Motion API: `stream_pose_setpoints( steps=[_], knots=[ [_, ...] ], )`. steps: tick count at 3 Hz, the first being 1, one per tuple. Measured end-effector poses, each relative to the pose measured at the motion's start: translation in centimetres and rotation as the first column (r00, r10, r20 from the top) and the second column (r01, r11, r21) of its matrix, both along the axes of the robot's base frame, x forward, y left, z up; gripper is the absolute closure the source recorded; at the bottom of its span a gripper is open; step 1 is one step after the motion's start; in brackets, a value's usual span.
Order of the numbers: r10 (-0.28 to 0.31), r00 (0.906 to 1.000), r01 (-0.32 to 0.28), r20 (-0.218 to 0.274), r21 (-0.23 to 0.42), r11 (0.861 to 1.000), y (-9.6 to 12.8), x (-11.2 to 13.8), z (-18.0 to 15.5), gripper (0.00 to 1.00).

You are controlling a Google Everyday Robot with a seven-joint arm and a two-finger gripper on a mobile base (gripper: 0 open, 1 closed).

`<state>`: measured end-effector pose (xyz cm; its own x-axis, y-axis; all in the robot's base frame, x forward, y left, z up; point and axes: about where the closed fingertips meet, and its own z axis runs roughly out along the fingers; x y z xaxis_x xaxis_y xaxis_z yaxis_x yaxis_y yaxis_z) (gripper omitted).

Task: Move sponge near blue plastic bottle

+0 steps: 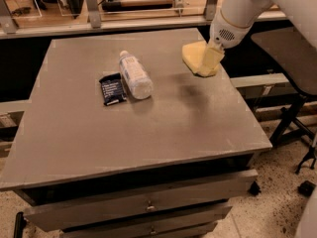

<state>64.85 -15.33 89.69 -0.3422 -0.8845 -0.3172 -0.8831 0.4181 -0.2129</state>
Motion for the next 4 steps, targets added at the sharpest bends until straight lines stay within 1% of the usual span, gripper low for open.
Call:
stream_pose_setpoints(
  steps=[1,2,3,4],
  knots=[
    [-0.023,0.9996,0.023,-0.017,0.013,1.0,-0.1,1.9,-2.7,1.0],
    [-0.022,0.9984,0.024,-0.052,0.044,0.999,0.7,3.5,-5.5,1.0],
    [0.001,0.9972,0.004,-0.075,0.064,0.998,2.1,4.2,-6.3,1.0],
    [0.001,0.9972,0.004,-0.075,0.064,0.998,2.1,4.2,-6.1,1.0]
  ],
)
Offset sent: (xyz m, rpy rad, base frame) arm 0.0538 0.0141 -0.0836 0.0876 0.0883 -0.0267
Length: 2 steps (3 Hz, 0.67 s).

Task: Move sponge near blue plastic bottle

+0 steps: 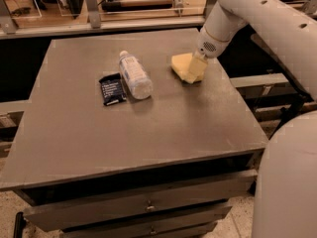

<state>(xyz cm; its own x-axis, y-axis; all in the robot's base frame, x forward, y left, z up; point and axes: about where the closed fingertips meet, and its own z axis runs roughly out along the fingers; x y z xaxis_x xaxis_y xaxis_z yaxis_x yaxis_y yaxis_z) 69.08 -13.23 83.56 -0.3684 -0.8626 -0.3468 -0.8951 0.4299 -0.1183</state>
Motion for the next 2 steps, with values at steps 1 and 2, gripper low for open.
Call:
stream_pose_setpoints(
  steps=[1,2],
  knots=[
    [0.032,0.9995,-0.032,-0.004,0.005,0.999,2.1,0.2,1.0,1.0],
    [0.052,0.9986,-0.053,-0.004,-0.007,0.999,3.9,0.1,2.1,1.0]
  ],
)
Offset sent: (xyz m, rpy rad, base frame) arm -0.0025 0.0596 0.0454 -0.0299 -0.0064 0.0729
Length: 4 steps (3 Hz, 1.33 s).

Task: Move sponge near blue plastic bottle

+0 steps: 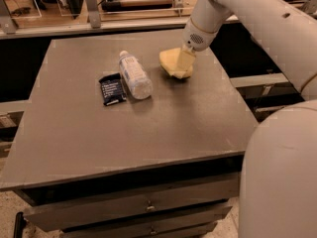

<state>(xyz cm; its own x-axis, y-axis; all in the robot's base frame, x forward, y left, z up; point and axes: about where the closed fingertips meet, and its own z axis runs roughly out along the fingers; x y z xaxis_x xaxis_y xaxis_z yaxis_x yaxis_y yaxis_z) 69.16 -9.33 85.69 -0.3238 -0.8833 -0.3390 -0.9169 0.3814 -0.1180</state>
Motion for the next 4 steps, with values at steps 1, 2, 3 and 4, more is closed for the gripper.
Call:
stream_pose_setpoints(
  steps=[1,2,3,4],
  knots=[
    [0.016,0.9999,-0.016,0.004,-0.017,1.0,1.2,-0.25,1.13,1.0],
    [0.019,0.9998,-0.019,0.002,-0.017,1.0,1.43,-0.19,0.94,0.86],
    [0.021,0.9998,-0.021,-0.001,-0.017,1.0,1.58,-0.11,0.66,0.63],
    [0.022,0.9997,-0.022,-0.003,-0.017,1.0,1.72,-0.04,0.38,0.39]
  ],
)
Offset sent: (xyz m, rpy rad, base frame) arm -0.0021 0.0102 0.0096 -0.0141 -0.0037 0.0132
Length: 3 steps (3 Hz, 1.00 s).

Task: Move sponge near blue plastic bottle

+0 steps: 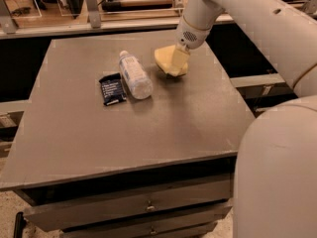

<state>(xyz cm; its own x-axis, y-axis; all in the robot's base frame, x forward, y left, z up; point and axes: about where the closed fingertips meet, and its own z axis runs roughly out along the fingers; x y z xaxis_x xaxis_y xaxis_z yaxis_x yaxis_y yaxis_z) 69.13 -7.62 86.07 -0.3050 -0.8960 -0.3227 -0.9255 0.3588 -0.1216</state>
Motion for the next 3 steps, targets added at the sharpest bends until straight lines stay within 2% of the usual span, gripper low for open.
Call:
stream_pose_setpoints(
  steps=[1,2,3],
  knots=[
    [0.002,1.0,-0.002,-0.004,0.0,1.0,0.19,0.1,-0.38,0.08],
    [0.003,1.0,-0.003,-0.006,0.0,1.0,0.28,0.14,-0.57,0.0],
    [0.007,1.0,-0.007,-0.005,-0.005,1.0,0.21,0.15,-0.61,0.0]
  ],
)
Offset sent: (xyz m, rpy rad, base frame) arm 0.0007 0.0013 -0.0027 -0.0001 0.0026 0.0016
